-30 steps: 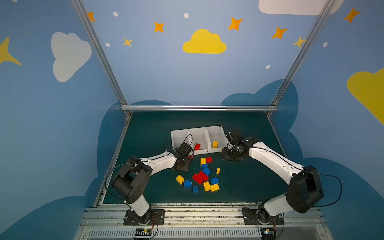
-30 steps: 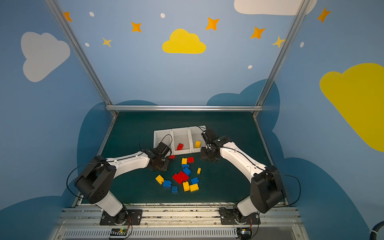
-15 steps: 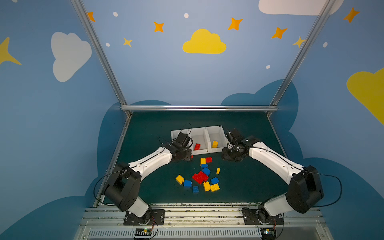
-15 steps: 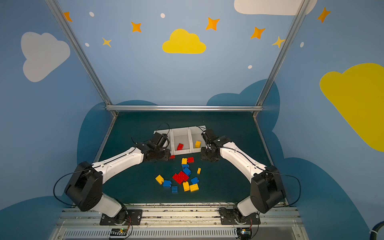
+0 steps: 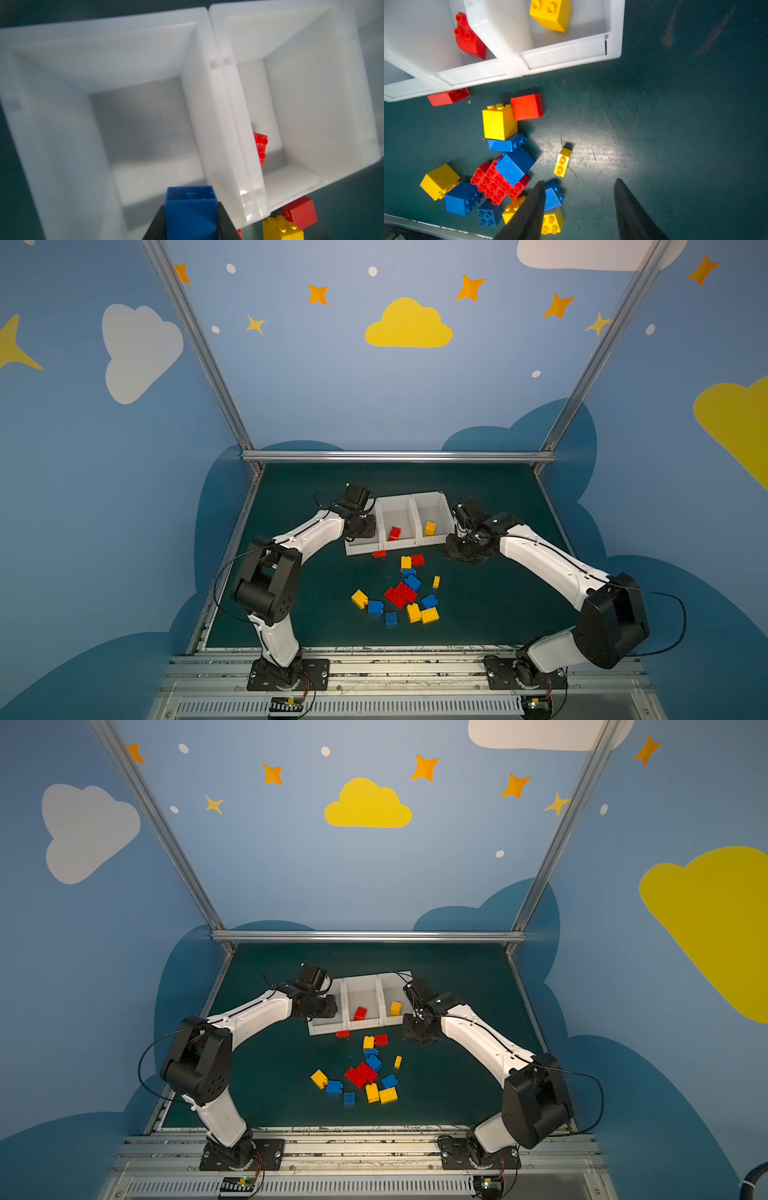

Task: Sort the legos into containers by color
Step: 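Carry the blue brick with the left gripper into the nearest compartment and release, then lower the right gripper onto a yellow brick while the left gripper withdraws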

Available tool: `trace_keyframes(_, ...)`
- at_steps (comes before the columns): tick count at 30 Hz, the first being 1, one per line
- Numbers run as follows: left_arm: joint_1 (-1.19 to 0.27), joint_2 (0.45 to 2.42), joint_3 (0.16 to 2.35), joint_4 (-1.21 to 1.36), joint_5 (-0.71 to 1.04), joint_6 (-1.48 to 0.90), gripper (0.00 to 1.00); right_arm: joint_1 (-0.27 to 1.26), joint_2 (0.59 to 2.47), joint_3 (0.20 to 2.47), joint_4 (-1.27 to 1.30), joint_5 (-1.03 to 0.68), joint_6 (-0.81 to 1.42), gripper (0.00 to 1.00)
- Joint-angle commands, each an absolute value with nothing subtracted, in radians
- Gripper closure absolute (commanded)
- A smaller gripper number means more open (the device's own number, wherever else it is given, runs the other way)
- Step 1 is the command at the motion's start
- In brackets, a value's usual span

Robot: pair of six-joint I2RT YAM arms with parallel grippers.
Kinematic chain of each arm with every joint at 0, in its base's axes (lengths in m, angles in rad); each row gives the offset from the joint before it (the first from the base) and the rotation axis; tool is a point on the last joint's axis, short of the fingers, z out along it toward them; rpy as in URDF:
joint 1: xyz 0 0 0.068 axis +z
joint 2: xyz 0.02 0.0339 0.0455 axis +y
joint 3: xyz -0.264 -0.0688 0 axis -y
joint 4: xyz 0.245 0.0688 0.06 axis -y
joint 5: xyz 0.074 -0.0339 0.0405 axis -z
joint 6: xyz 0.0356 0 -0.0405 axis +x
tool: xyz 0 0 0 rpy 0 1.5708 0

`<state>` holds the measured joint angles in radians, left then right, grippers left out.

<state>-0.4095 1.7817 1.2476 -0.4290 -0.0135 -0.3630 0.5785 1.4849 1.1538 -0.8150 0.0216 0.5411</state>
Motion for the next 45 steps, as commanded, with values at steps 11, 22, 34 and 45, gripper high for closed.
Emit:
trace_keyframes(11,-0.401,1.717,1.211,-0.437,0.002,-0.354,0.51,0.601,1.483,1.173,-0.833,0.026,0.552,0.45)
trace_keyframes(22,-0.399,1.552,1.079,-0.42,-0.002,-0.405,0.5,0.66,1.569,1.227,-0.808,0.004,0.566,0.45)
trace_keyframes(34,-0.397,1.32,0.871,-0.453,-0.032,-0.47,0.49,0.789,1.79,1.418,-0.823,-0.006,0.557,0.45)
trace_keyframes(45,-0.399,1.158,0.7,-0.378,-0.012,-0.555,0.48,0.839,1.971,1.544,-0.841,0.014,0.605,0.46)
